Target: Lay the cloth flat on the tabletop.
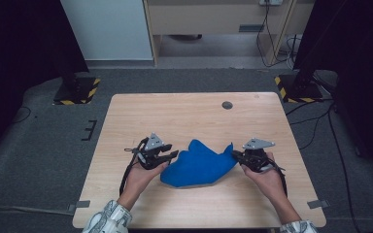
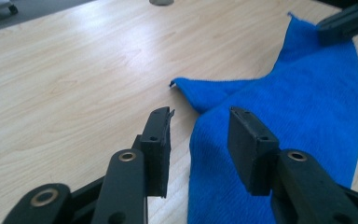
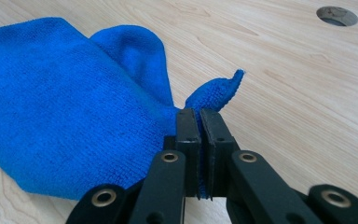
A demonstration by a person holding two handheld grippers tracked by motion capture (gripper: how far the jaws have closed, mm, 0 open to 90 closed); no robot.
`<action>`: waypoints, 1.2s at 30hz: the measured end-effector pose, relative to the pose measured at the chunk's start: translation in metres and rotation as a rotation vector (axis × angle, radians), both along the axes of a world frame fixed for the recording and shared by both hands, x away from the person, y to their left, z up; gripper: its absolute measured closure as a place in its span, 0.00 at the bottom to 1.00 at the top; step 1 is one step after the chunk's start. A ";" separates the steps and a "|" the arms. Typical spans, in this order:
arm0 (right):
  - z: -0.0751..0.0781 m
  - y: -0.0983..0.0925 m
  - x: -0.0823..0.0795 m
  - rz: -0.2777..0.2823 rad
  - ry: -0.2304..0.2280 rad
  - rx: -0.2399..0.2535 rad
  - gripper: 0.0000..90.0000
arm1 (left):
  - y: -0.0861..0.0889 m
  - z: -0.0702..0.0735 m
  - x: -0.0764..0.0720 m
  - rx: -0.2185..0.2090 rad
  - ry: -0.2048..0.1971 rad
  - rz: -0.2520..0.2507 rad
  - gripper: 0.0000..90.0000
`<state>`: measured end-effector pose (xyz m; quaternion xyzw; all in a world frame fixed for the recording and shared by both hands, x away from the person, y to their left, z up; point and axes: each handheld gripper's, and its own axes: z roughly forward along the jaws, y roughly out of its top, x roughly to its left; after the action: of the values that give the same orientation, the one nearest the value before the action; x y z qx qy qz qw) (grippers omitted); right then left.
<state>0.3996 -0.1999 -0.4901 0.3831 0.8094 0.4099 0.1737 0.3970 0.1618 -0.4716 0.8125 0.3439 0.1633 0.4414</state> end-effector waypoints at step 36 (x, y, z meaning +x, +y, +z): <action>-0.007 -0.018 -0.017 -0.011 0.022 -0.017 0.96 | -0.004 -0.042 0.011 0.151 0.039 0.055 0.56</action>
<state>0.3827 -0.2181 -0.4966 0.3903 0.8126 0.3979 0.1702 0.4080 0.1579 -0.5133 0.8368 0.3613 0.1848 0.3675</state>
